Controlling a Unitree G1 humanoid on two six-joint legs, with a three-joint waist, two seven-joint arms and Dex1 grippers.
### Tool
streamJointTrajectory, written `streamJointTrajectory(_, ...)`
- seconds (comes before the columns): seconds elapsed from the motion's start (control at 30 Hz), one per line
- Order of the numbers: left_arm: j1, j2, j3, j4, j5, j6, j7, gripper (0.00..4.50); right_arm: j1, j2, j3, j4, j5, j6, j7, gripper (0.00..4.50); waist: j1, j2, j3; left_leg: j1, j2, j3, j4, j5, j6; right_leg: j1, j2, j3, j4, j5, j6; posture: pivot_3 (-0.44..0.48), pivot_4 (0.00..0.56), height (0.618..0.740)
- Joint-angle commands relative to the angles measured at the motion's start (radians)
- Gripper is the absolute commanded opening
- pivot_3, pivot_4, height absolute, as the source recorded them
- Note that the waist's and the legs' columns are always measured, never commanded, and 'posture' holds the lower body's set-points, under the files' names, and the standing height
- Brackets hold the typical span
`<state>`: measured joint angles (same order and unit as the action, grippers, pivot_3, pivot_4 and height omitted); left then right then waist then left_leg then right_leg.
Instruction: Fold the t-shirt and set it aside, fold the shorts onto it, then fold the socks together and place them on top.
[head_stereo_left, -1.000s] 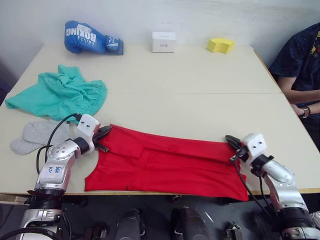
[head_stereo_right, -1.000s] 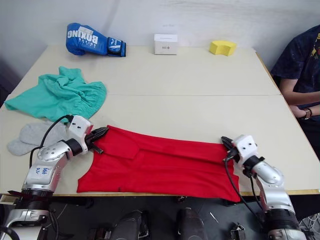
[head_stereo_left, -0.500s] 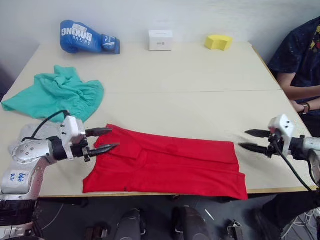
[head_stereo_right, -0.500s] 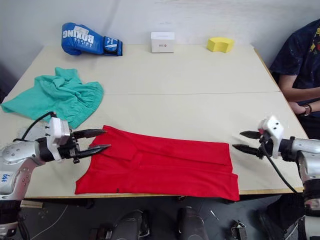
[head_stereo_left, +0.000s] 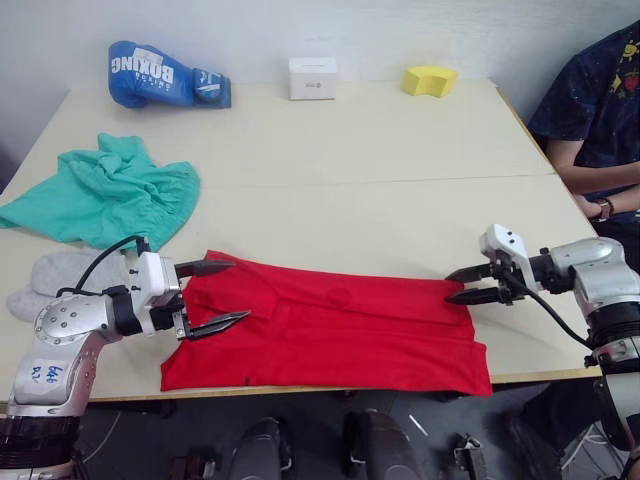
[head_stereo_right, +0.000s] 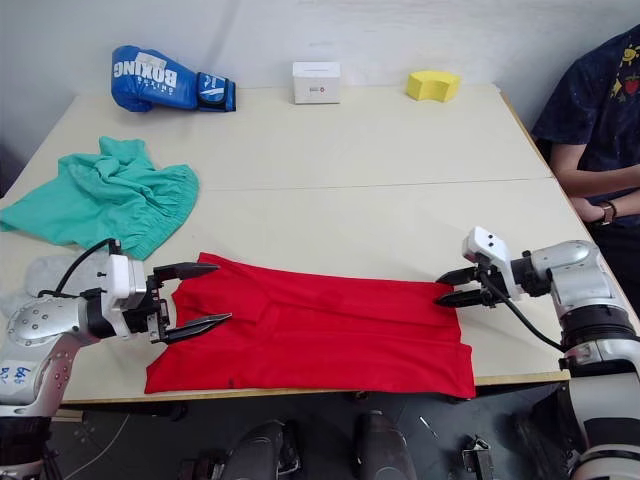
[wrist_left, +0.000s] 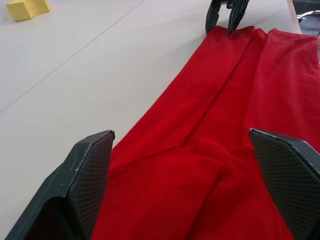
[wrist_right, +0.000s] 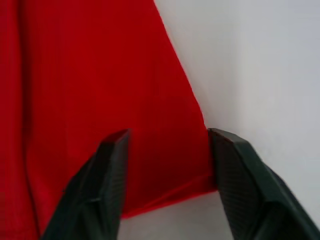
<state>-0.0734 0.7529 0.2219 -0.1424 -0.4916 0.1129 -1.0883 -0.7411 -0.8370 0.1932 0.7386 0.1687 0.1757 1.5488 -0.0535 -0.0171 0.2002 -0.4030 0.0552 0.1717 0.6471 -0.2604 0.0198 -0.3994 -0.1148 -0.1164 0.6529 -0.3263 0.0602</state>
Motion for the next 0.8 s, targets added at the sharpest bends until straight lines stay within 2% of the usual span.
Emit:
streamJointTrajectory(0.03,0.014,-0.007,0.024,-0.004,-0.009,-0.026,-0.007,4.5,-0.014,0.007,0.007,0.032,-0.022,-0.013,0.059,1.08,0.0,0.0,0.0,0.0,0.0,0.0,0.0,0.0,0.0,0.0,0.0,0.0,0.0,0.0,0.0,0.0,0.15,0.74)
streamJointTrajectory(0.13,0.023,-0.016,0.024,0.006,-0.001,-0.045,-0.004,4.5,-0.065,0.0,0.016,0.104,-0.061,-0.052,0.058,0.01,0.0,0.0,0.0,0.0,0.0,0.0,0.0,0.0,0.0,-0.001,0.0,0.0,0.0,0.0,0.0,0.0,0.15,0.74)
streamJointTrajectory(0.2,0.026,-0.026,0.029,0.009,-0.001,-0.043,0.014,4.5,-0.121,0.013,0.006,0.161,-0.072,-0.082,0.033,0.01,-0.001,0.001,0.0,0.0,0.0,0.0,0.0,0.0,-0.001,-0.001,0.0,0.0,0.0,0.0,0.0,0.0,0.15,0.74)
streamJointTrajectory(0.27,0.022,-0.05,0.045,0.004,-0.011,-0.017,0.069,4.5,-0.196,0.031,0.001,0.245,-0.111,-0.13,-0.064,0.01,-0.003,0.001,0.001,-0.001,0.0,0.001,0.0,0.0,-0.001,-0.001,0.0,0.001,0.0,0.0,0.0,0.0,0.15,0.74)
streamJointTrajectory(0.4,0.002,-0.127,0.058,0.001,0.0,-0.006,0.187,4.5,-0.344,0.087,-0.048,0.43,-0.178,-0.279,-0.426,0.01,-0.006,0.002,0.001,-0.003,0.0,0.003,0.0,0.001,-0.001,-0.007,0.0,0.003,0.002,0.0,0.0,0.0,0.15,0.74)
streamJointTrajectory(0.5,0.0,-0.158,0.055,-0.006,0.005,-0.01,0.224,4.5,-0.384,0.12,-0.063,0.499,-0.22,-0.338,-0.616,0.01,-0.005,0.002,0.001,-0.004,0.0,0.003,0.0,0.004,0.002,-0.009,0.0,0.003,0.003,0.0,-0.001,0.0,0.15,0.74)
streamJointTrajectory(0.6,0.002,-0.193,0.04,-0.022,0.018,-0.007,0.276,4.5,-0.391,0.148,-0.085,0.524,-0.23,-0.369,-0.681,0.01,-0.003,0.002,0.001,-0.005,0.0,0.004,0.0,0.004,0.002,-0.009,0.001,0.003,0.003,0.0,-0.001,0.0,0.15,0.74)
streamJointTrajectory(0.7,0.007,-0.206,0.026,-0.03,0.032,-0.006,0.294,4.5,-0.389,0.146,-0.124,0.528,-0.202,-0.373,-0.615,0.73,-0.003,0.002,0.001,-0.006,-0.001,0.005,0.0,0.005,0.004,-0.009,0.001,0.004,0.003,0.0,0.0,0.0,0.15,0.74)
streamJointTrajectory(0.8,0.004,-0.198,0.018,-0.021,0.038,-0.005,0.291,4.5,-0.379,0.116,-0.146,0.518,-0.203,-0.378,-0.577,1.72,-0.002,0.002,0.001,-0.006,-0.001,0.005,0.0,0.006,0.005,-0.009,0.001,0.004,0.003,0.001,0.001,0.0,0.15,0.74)
